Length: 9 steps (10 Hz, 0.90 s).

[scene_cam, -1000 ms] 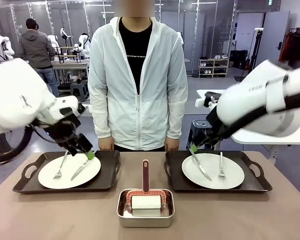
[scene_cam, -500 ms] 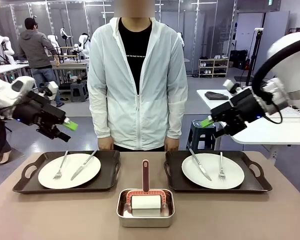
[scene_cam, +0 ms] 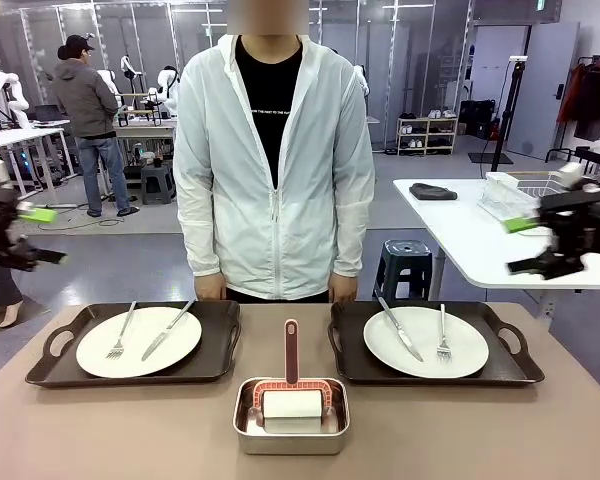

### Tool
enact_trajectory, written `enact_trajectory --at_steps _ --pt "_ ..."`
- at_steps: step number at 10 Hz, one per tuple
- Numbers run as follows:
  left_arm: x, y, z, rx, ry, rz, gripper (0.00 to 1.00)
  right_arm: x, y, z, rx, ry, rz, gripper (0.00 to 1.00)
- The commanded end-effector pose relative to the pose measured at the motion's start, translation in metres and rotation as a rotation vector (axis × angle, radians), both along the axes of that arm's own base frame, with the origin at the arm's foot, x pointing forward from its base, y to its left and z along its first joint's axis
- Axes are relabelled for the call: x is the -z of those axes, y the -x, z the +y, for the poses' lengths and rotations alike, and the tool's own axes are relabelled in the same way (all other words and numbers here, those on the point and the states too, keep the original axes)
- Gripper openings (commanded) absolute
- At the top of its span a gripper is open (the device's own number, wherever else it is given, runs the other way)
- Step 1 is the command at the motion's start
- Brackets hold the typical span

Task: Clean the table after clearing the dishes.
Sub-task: When the left (or right) Handle tray is removed, use the left hand (or right hand) to clean the left (or right) side of the table with the Lint Roller.

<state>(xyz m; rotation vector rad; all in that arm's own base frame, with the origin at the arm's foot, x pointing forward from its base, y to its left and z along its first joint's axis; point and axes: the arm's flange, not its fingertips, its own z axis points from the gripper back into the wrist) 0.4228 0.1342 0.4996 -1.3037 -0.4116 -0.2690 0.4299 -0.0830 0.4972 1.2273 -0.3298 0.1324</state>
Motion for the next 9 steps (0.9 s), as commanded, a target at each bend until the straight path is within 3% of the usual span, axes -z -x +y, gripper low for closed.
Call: enact_trajectory --at_steps 1,5,7,9 --pt "0.008 0.002 0.054 -0.059 0.049 -0.007 1.0 0.014 0.023 -0.068 0.143 -0.114 -0.011 1.0" --pt "0.02 0.047 0.154 -0.309 0.084 0.024 1.0 0.066 0.075 -0.188 0.381 -0.203 0.057 1.0" --pt "0.015 0.058 0.161 -0.352 0.059 0.023 1.0 0.081 0.093 -0.204 0.435 -0.174 0.086 1.0" --pt "0.027 0.058 0.162 -0.315 0.047 0.042 1.0 0.073 0.09 -0.201 0.41 -0.174 0.1 1.0"
